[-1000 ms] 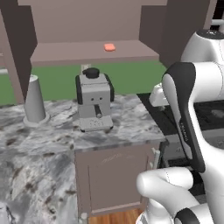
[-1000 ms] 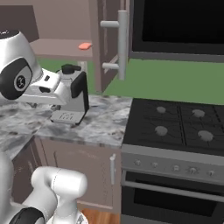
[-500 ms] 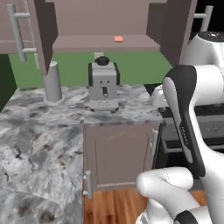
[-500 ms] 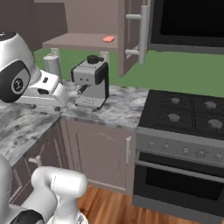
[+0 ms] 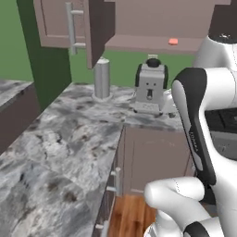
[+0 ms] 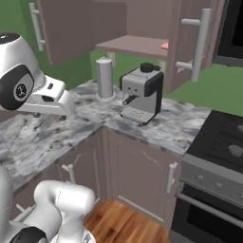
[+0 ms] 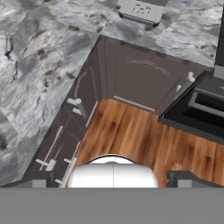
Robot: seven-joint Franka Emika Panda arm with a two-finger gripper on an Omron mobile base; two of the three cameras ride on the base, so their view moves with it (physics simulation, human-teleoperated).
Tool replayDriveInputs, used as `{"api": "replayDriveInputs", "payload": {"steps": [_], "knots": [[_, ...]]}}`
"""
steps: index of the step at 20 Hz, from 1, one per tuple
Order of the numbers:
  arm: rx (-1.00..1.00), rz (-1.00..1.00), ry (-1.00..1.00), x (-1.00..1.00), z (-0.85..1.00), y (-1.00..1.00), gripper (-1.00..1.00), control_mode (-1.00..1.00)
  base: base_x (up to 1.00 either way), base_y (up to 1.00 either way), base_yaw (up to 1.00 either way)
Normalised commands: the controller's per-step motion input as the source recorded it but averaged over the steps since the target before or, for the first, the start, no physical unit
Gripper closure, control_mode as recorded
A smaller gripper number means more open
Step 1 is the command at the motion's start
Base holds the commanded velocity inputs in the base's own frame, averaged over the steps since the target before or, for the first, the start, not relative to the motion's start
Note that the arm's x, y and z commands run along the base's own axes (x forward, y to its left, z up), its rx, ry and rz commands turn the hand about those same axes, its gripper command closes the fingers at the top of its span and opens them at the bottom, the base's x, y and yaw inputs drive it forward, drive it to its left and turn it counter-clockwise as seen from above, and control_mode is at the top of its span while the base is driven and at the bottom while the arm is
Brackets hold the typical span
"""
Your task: Pick up the dish brush and bar soap from the sink, and place them back in the cabinet, and close the cabinet doors.
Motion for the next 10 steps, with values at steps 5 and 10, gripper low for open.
{"api": "replayDriveInputs", "payload": {"steps": [5,10], "knots": [[0.0,0.0,0.0,0.0,0.0,0.0,-1.0,1.0,-0.43,0.12,0.56],[0.0,0.0,0.0,0.0,0.0,0.0,-1.0,1.0,-0.54,0.43,0.54]]}}
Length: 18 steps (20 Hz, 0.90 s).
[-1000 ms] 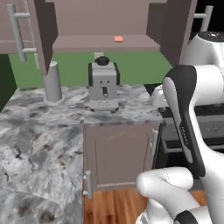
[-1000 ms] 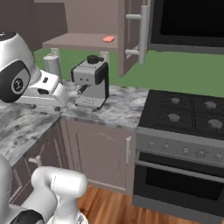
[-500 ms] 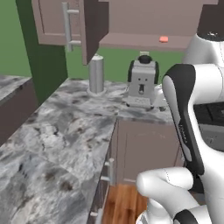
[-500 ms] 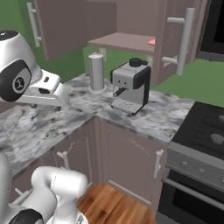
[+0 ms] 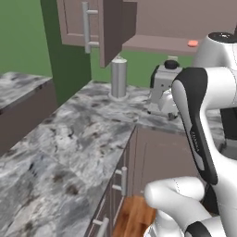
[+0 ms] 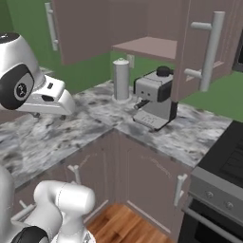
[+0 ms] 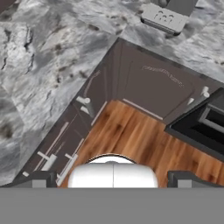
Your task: Pick up the dish brush and bar soap from the sink, and place them back in the cabinet, and close the cabinet doors.
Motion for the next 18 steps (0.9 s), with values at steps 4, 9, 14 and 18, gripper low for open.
{"api": "replayDriveInputs", "payload": {"steps": [4,9,14,18], "knots": [[0.0,0.0,0.0,0.0,0.0,0.0,-1.0,1.0,-0.58,0.69,0.48],[0.0,0.0,0.0,0.0,0.0,0.0,-1.0,1.0,-0.54,0.4,0.16],[0.0,0.0,0.0,0.0,0.0,0.0,-1.0,1.0,-0.05,-0.46,-0.01],[0.0,0.0,0.0,0.0,0.0,0.0,-1.0,1.0,-0.37,-0.74,0.15]]}}
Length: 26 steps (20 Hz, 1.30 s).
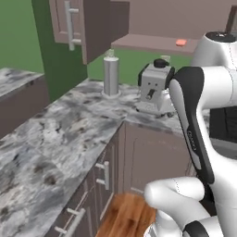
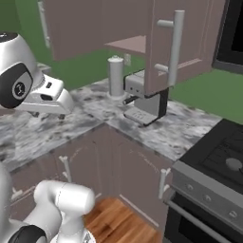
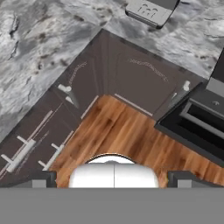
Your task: Pick up the dish brush and bar soap from the sink, and place them back in the cabinet, and close the cabinet doors.
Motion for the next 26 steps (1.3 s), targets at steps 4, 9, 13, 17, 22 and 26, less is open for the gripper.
{"api": "replayDriveInputs", "payload": {"steps": [4,9,13,17,22,26], "knots": [[0.0,0.0,0.0,0.0,0.0,0.0,-1.0,1.0,-0.66,-0.41,0.38],[0.0,0.0,0.0,0.0,0.0,0.0,-1.0,1.0,-0.46,0.14,0.55],[0.0,0.0,0.0,0.0,0.0,0.0,-1.0,1.0,-0.1,0.46,0.46],[0.0,0.0,0.0,0.0,0.0,0.0,-1.0,1.0,-0.18,0.41,0.37],[0.0,0.0,0.0,0.0,0.0,0.0,-1.0,1.0,-0.5,0.53,0.39],[0.0,0.0,0.0,0.0,0.0,0.0,-1.0,1.0,-0.25,0.74,0.33]]}}
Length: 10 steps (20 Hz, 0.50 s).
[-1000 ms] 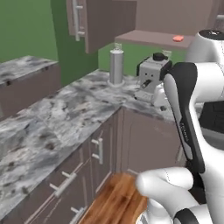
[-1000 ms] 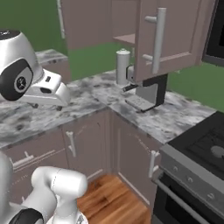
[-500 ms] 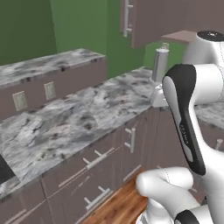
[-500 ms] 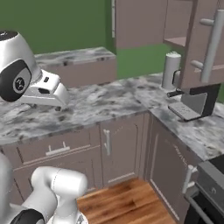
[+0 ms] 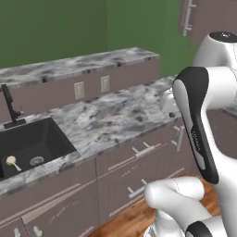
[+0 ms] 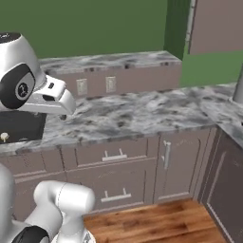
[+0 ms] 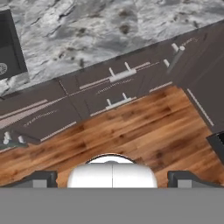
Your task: Pick up the dish brush and bar soap from the sink, and place them back in the cabinet, and close the cabinet doors.
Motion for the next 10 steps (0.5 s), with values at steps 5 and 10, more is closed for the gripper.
{"api": "replayDriveInputs", "payload": {"steps": [5,10], "knots": [[0.0,0.0,0.0,0.0,0.0,0.0,-1.0,1.0,0.0,0.65,0.26],[0.0,0.0,0.0,0.0,0.0,0.0,-1.0,1.0,0.43,0.49,0.17]]}}
